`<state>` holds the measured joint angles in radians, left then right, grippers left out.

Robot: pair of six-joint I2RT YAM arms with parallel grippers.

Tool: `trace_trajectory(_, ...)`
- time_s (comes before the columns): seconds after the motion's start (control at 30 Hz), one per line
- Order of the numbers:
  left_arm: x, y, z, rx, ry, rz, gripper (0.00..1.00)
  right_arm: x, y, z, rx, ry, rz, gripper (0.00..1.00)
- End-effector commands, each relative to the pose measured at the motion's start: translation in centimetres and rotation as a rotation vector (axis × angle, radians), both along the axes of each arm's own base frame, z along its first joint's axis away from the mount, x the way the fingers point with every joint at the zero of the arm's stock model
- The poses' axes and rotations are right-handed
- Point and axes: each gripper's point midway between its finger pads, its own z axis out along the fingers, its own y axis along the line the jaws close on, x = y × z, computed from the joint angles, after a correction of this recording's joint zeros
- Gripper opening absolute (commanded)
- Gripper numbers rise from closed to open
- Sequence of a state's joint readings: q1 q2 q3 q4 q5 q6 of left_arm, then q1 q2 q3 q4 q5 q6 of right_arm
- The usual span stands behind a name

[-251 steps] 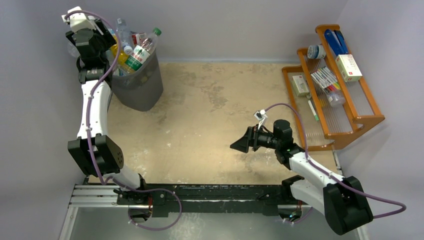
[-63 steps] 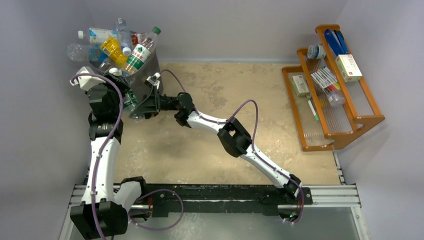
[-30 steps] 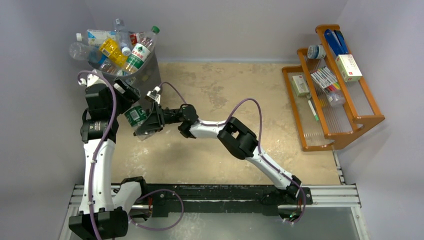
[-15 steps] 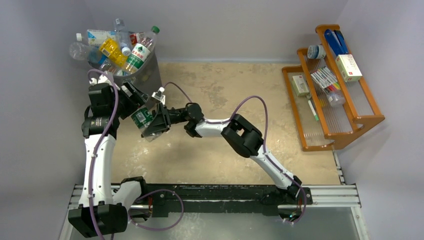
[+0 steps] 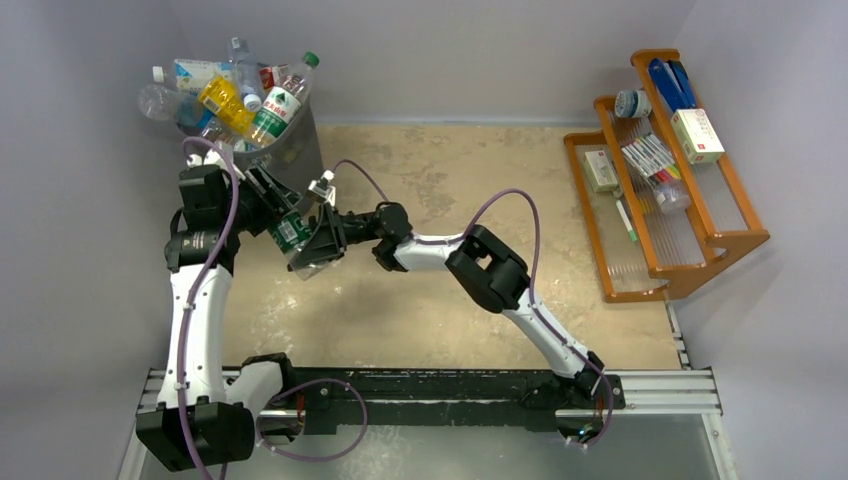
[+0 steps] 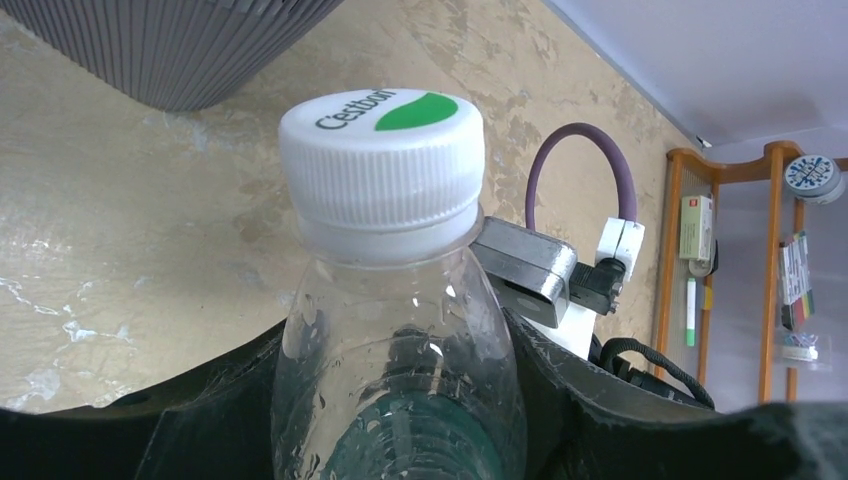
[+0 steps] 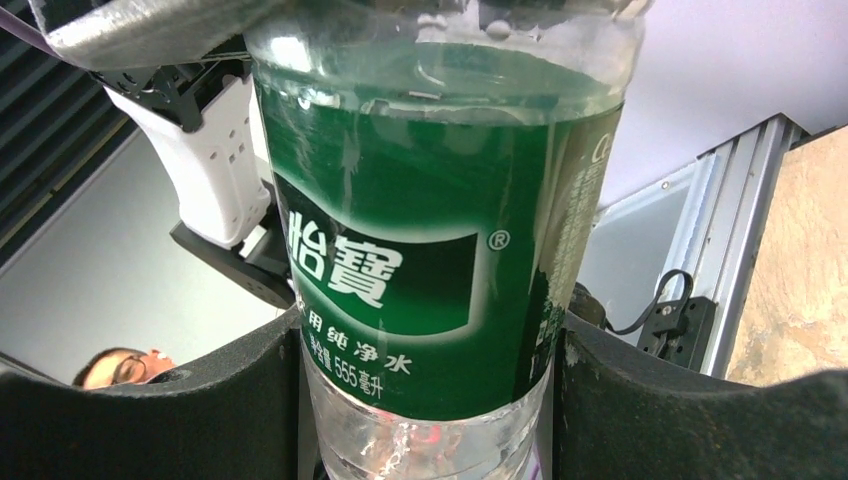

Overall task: Put the plastic bottles in the bin
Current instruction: Adjust the plastic bottle, then place the plastic bottle in the trash bin.

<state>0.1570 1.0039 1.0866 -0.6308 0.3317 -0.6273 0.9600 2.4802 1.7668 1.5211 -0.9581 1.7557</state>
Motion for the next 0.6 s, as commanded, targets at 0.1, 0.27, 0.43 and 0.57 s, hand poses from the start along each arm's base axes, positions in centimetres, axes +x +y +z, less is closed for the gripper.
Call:
trace_trajectory(0.1,0.8,-0.4,3.7,0.005,-0.078,-0.03,0.26,-2.3,-2.7,4.9,0.157,-0.126,0.003,0.73)
trace_trajectory(0.27,3.0,1.2,8.8,0.065,-0.158,0.028,0.25,-3.3,-4.6,3.4,0.146,-0.113,0.004,1.0)
trace_trajectory(0.43,5.0,3.6,14.5,0.172,-0.234,0.11,0.24,-4.9,-7.1,1.2,0.124,-0.075,0.016,1.0)
trace_trajectory(0.57,5.7,5.8,19.6,0.279,-0.319,0.194,0.24,-6.4,-9.2,-0.4,0.111,-0.052,0.022,1.0)
